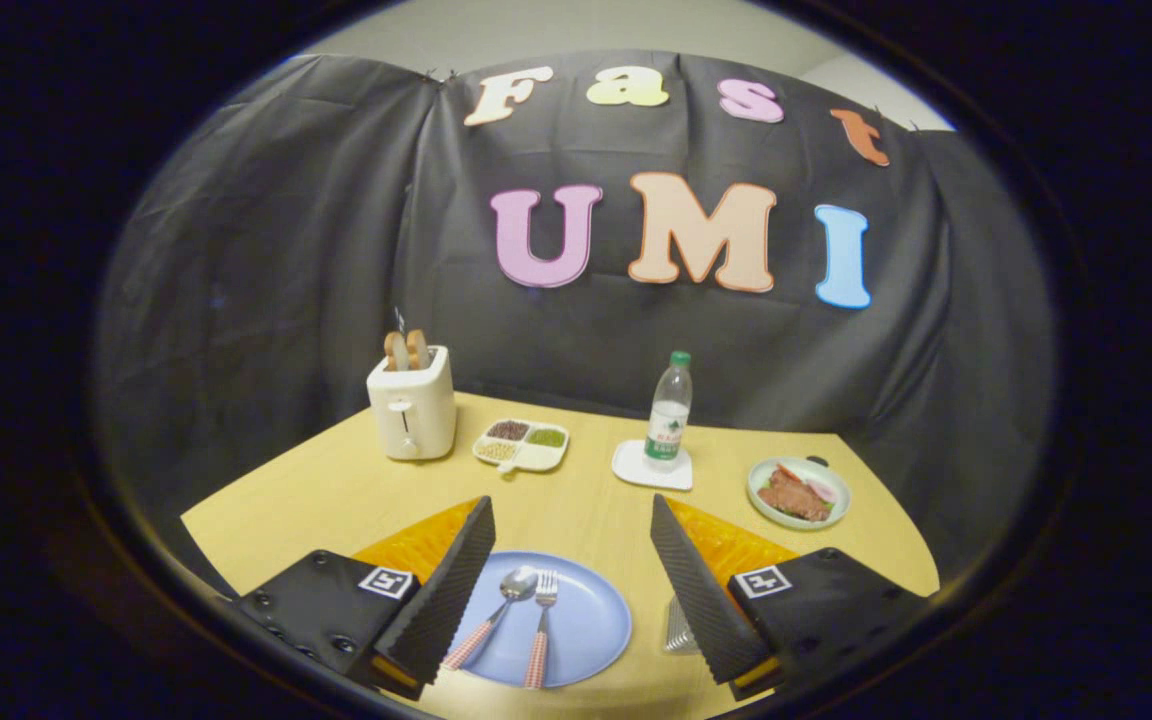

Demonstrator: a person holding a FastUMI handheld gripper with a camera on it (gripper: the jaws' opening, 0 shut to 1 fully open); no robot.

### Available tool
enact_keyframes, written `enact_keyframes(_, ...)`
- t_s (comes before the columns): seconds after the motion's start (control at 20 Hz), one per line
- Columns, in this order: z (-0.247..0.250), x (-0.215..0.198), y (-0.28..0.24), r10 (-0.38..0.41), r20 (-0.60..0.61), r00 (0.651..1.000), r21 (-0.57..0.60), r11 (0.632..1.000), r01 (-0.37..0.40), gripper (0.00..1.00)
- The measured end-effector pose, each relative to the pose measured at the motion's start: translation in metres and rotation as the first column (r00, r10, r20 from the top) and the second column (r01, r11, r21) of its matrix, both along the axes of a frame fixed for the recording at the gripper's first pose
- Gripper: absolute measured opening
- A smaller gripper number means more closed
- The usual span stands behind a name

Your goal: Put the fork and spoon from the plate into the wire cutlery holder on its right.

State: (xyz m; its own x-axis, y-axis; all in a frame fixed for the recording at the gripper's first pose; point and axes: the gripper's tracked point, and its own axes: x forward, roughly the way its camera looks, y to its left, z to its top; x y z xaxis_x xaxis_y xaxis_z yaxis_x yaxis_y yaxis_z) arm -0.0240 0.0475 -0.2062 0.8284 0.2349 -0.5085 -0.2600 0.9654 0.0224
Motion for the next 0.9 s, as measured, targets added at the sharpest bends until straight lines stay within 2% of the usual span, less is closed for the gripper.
enact_keyframes(0.45,-0.077,-0.029,0.000,0.041,-0.172,0.984,-0.060,0.997,-0.052,1.00)
enact_keyframes(0.7,-0.117,-0.044,-0.003,0.045,-0.276,0.960,-0.082,0.994,-0.070,1.00)
enact_keyframes(0.9,-0.146,-0.060,-0.002,0.071,-0.351,0.934,-0.116,0.986,-0.118,1.00)
